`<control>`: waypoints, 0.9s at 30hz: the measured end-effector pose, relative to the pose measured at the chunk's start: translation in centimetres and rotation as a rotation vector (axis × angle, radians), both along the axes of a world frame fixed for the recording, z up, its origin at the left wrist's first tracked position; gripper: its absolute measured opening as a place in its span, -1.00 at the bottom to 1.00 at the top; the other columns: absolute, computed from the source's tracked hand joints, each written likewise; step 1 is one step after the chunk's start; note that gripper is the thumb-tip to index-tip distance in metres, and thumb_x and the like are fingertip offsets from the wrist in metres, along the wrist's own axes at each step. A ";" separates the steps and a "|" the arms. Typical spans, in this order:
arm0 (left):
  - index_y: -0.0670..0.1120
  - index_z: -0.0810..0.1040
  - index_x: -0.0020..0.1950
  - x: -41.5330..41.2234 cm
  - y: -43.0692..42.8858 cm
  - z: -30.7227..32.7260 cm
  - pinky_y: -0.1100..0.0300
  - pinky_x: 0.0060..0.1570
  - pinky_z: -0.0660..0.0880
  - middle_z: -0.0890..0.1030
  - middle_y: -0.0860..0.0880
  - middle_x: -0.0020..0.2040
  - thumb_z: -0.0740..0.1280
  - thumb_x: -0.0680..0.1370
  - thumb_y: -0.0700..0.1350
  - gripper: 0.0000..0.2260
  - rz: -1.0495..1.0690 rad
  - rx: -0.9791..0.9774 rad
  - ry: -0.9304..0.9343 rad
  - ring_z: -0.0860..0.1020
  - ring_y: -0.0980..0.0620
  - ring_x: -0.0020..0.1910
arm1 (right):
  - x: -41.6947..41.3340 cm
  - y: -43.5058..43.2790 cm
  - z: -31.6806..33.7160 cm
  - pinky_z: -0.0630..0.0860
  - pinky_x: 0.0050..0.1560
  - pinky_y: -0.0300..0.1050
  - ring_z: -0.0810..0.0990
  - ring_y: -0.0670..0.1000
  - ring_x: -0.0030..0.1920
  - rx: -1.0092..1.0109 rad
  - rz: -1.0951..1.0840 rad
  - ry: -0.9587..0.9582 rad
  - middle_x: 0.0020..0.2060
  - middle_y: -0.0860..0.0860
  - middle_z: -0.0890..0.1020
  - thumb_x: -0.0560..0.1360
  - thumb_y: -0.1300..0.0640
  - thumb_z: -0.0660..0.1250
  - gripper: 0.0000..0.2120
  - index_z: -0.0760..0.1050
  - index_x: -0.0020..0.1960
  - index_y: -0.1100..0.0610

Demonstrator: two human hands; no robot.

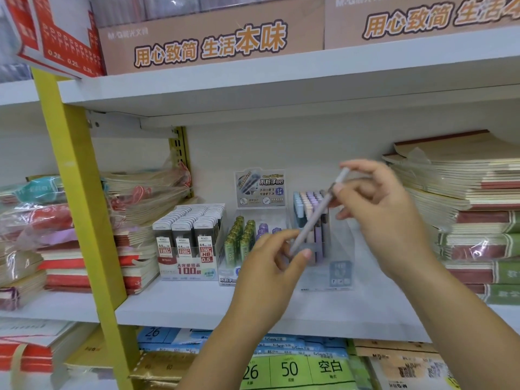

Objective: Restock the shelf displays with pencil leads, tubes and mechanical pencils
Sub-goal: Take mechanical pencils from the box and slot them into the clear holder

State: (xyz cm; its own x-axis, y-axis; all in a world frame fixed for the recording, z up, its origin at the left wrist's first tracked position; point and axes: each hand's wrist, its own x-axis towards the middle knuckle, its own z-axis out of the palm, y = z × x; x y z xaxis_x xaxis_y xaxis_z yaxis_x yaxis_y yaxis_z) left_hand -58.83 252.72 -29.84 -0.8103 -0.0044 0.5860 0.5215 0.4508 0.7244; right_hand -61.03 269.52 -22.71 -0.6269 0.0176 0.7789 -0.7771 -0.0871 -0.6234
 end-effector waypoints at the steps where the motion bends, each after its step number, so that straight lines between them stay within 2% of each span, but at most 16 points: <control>1: 0.24 0.56 0.20 -0.1 -0.1 -0.1 0.12 0.06 0.58 0.47 0.22 -0.08 0.39 0.58 -0.01 -0.77 0.076 -0.068 0.073 0.48 0.17 -0.06 | -0.1 0.7 0.3 0.55 -0.28 -0.28 0.69 -0.05 -0.19 -0.048 -0.030 0.034 -0.25 -0.05 0.68 0.53 0.27 0.33 -0.72 0.50 0.05 -0.11; 3: 0.15 0.51 0.36 -0.2 -0.1 -0.3 0.44 0.24 0.31 0.42 0.34 0.11 0.38 0.59 -0.03 -0.66 0.180 -0.244 0.180 0.38 0.28 0.17 | -0.4 2.0 0.5 0.59 -0.24 -0.21 0.68 -0.01 -0.15 -0.045 -0.124 0.084 -0.24 -0.11 0.64 0.50 0.20 0.32 -0.71 0.48 0.03 -0.20; 4: 0.13 0.48 0.41 -0.3 -0.1 -0.4 0.52 0.28 0.19 0.39 0.33 0.22 0.36 0.60 -0.04 -0.63 0.197 -0.306 0.191 0.30 0.34 0.25 | -0.6 2.4 0.4 0.60 -0.19 -0.16 0.66 0.00 -0.14 0.003 -0.182 0.094 -0.23 -0.14 0.62 0.49 0.17 0.32 -0.71 0.48 0.02 -0.24; 6: 0.13 0.42 0.47 -0.5 0.0 -0.8 0.48 0.37 0.07 0.31 0.33 0.34 0.33 0.62 -0.04 -0.59 0.196 -0.384 0.175 0.16 0.40 0.34 | -1.4 2.9 -0.1 0.56 -0.13 -0.15 0.60 -0.04 -0.16 0.139 -0.296 0.095 -0.23 -0.19 0.57 0.50 0.19 0.34 -0.67 0.45 0.02 -0.27; 9: 0.17 0.38 0.49 -1.0 0.2 -1.5 0.48 0.38 -0.04 0.20 0.38 0.40 0.31 0.63 -0.05 -0.57 0.191 -0.436 0.157 0.09 0.42 0.37 | -2.4 2.8 -1.2 0.45 -0.23 -0.34 0.55 -0.16 -0.23 0.315 -0.416 0.088 -0.23 -0.18 0.55 0.52 0.21 0.34 -0.65 0.42 0.00 -0.27; 14: 0.20 0.39 0.47 -1.4 -0.1 -2.1 0.30 0.46 0.09 0.22 0.39 0.43 0.35 0.61 -0.04 -0.57 0.214 -0.429 0.164 0.20 0.30 0.45 | -3.4 2.4 -2.5 0.39 -0.19 -0.54 0.55 -0.28 -0.13 0.431 -0.465 0.093 -0.21 -0.20 0.59 0.52 0.19 0.36 -0.71 0.41 0.04 -0.19; 18: 0.20 0.40 0.46 -1.4 -0.2 -2.3 0.29 0.45 0.12 0.23 0.38 0.43 0.36 0.61 -0.04 -0.57 0.205 -0.416 0.180 0.22 0.29 0.45 | -4.0 2.3 -2.9 0.37 -0.17 -0.58 0.54 -0.36 -0.09 0.458 -0.483 0.086 -0.22 -0.28 0.56 0.52 0.19 0.37 -0.72 0.43 0.04 -0.18; 23: 0.22 0.39 0.47 -1.6 -0.4 -2.5 0.29 0.46 0.10 0.23 0.39 0.45 0.34 0.61 -0.02 -0.57 0.195 -0.418 0.175 0.20 0.31 0.46 | -4.2 2.1 -2.9 0.40 -0.18 -0.53 0.53 -0.34 -0.12 0.459 -0.500 0.092 -0.26 -0.27 0.55 0.51 0.16 0.37 -0.65 0.36 -0.02 -0.29; 27: 0.26 0.36 0.47 -1.6 -0.5 -2.5 0.24 0.50 0.13 0.23 0.38 0.47 0.33 0.62 0.00 -0.56 0.187 -0.421 0.167 0.22 0.24 0.51 | -4.5 1.9 -2.8 0.44 -0.23 -0.36 0.55 -0.22 -0.18 0.455 -0.514 0.079 -0.25 -0.18 0.56 0.51 0.13 0.37 -0.63 0.31 0.00 -0.31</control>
